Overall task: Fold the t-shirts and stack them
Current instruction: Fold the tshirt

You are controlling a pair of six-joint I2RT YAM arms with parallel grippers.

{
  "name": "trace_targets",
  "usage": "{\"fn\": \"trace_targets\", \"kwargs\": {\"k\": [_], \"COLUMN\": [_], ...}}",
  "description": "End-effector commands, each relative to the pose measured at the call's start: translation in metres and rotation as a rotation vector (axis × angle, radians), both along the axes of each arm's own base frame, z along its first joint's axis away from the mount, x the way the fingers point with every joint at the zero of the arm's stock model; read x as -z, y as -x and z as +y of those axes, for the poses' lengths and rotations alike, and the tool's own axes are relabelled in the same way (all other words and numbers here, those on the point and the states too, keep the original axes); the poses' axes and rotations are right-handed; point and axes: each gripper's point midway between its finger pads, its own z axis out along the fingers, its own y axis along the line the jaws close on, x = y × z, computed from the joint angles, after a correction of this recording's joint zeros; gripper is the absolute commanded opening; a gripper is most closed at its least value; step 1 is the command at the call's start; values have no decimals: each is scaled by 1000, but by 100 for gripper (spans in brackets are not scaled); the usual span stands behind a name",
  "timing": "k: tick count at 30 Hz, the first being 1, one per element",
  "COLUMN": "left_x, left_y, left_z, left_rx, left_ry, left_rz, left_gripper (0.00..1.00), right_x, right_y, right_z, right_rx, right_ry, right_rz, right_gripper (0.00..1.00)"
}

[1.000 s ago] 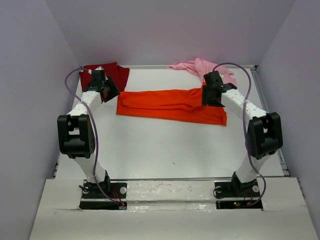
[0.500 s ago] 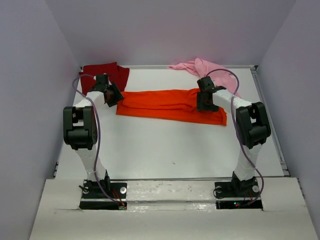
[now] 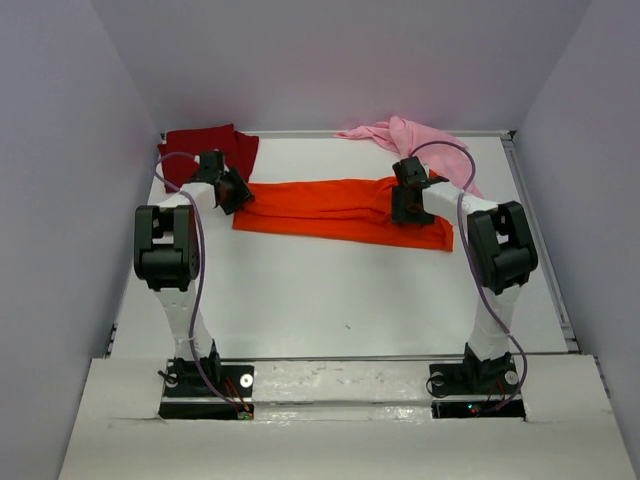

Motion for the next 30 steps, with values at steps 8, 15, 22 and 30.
{"fn": "trace_targets", "kwargs": {"k": [8, 15, 22, 30], "left_x": [-24, -46, -51, -59], "left_y": [-28, -42, -51, -48], "left_z": [-29, -28, -17, -9], "left_rx": [32, 34, 25, -2], "left_ry": [18, -17, -79, -105], "left_rz": [-85, -117, -112, -127], "left_gripper": [56, 55, 55, 55], "right_x": [7, 12, 4, -8], "right_y": [-7, -6, -6, -6], "right_z": [7, 8, 5, 5], "right_rx": [-14, -18, -16, -15], "right_ry": [-5, -9, -1, -7], "right_rz": [-25, -14, -31, -61], "right_gripper": [70, 68, 68, 68]}}
